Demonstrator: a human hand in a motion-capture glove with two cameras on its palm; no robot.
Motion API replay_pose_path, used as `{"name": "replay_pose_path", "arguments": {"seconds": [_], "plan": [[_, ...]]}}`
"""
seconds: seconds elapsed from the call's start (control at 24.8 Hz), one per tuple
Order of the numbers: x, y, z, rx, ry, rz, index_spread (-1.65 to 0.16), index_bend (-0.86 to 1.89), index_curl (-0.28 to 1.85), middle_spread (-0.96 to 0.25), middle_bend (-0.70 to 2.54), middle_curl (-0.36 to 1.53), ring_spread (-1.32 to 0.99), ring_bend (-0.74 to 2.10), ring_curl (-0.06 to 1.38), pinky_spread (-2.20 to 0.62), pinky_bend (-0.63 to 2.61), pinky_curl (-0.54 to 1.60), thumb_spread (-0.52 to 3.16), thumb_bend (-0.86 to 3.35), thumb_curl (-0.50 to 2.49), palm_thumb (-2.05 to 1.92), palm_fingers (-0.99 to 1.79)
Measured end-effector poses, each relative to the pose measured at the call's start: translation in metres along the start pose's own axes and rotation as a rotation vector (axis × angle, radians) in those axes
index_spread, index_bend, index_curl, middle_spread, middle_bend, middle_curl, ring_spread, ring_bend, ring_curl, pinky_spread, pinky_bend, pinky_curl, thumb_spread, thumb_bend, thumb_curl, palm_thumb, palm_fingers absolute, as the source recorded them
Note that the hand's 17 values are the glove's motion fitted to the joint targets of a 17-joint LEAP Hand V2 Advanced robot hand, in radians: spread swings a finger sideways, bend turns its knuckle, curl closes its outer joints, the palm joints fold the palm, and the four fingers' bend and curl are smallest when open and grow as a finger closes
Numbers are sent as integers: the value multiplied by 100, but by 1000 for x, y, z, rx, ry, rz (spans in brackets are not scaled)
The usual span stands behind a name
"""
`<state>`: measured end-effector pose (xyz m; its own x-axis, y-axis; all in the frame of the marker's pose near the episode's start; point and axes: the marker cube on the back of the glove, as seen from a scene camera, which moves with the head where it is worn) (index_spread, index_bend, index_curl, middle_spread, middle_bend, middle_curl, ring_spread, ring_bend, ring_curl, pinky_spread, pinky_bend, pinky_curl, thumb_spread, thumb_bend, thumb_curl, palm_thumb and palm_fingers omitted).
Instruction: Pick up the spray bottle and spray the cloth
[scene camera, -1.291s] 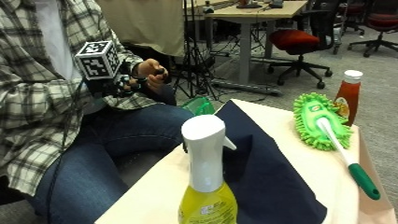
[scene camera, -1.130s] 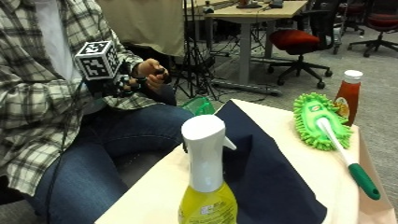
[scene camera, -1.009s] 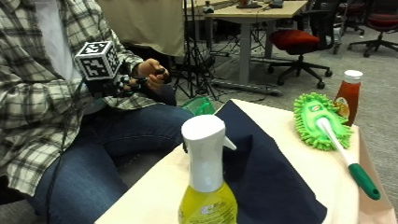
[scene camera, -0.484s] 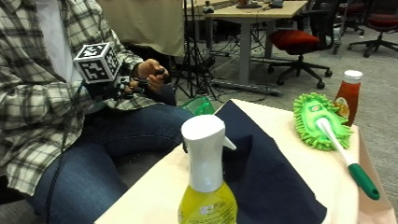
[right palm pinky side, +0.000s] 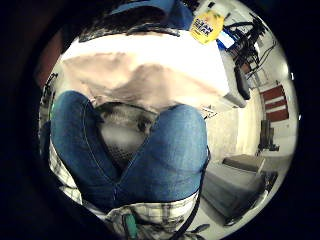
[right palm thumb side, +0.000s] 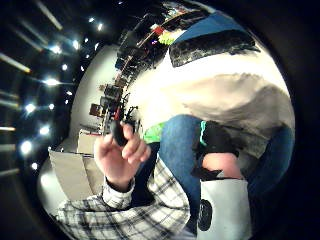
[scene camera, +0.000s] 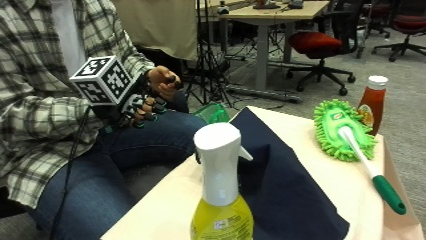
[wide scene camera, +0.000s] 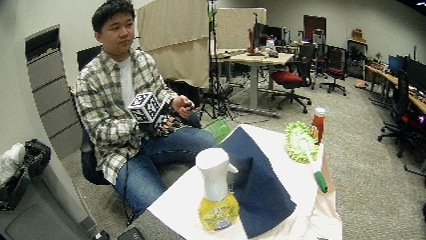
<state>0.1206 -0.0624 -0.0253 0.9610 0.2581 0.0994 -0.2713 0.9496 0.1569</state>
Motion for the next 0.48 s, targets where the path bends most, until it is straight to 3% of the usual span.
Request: {"name": "replay_pose_path", "arguments": {"seconds": [0.48], "plan": [[102,-102,-45,183,-80,243,-21,16,27,6,22,26,15,40,23,23,32,27,105,16,42,70,21]]}}
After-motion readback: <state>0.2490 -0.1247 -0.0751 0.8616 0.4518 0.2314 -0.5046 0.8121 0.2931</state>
